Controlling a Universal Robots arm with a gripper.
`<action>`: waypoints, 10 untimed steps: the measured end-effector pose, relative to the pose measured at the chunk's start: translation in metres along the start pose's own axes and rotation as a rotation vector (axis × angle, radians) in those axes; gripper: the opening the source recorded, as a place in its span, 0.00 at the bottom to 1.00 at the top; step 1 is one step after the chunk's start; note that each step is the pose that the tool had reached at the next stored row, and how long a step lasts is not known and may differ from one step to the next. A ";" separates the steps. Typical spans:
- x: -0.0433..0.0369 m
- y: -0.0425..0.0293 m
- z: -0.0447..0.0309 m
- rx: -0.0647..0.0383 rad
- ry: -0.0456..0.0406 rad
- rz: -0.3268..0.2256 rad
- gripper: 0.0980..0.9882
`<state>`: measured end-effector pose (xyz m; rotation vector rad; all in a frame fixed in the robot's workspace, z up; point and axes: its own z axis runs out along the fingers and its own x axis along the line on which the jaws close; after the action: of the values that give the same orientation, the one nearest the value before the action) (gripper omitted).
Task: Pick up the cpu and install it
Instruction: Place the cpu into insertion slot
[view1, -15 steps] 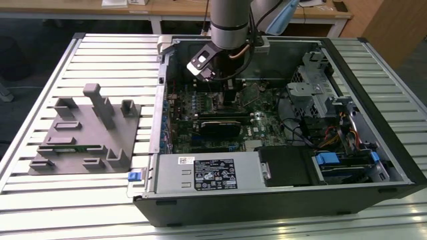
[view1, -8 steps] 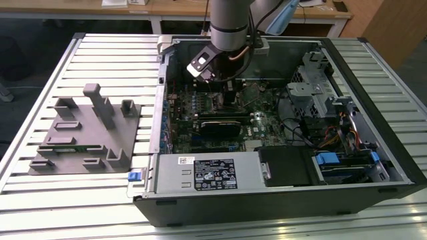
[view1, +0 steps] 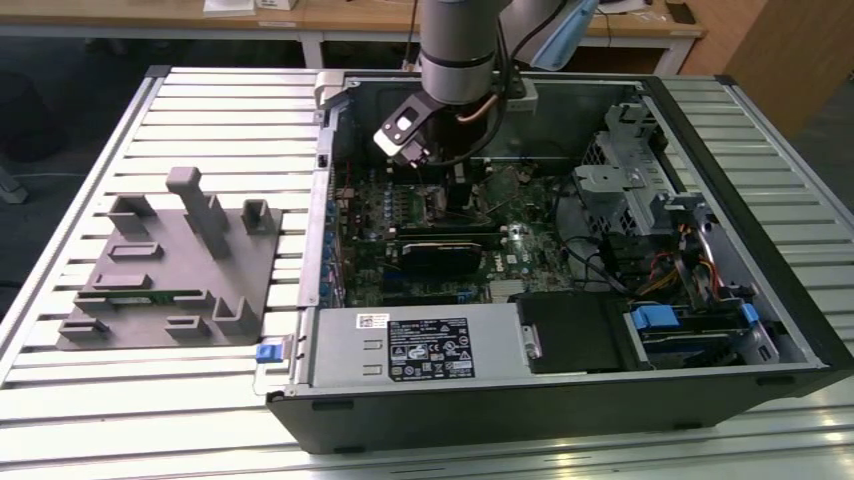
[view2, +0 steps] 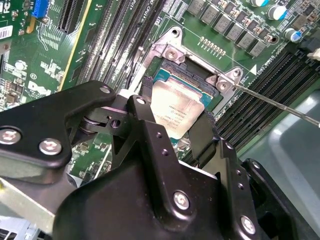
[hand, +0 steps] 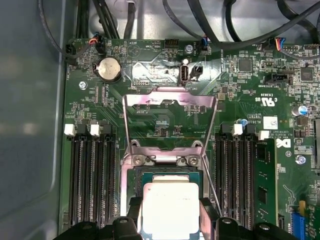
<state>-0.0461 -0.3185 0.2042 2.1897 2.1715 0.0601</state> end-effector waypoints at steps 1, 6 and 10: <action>0.0001 0.0000 0.0006 0.000 0.0000 0.000 0.50; 0.0003 -0.0002 0.0033 0.000 0.0001 0.000 0.50; 0.0004 -0.0004 0.0054 0.000 0.0001 -0.001 0.50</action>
<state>-0.0462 -0.3182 0.1988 2.1890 2.1721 0.0603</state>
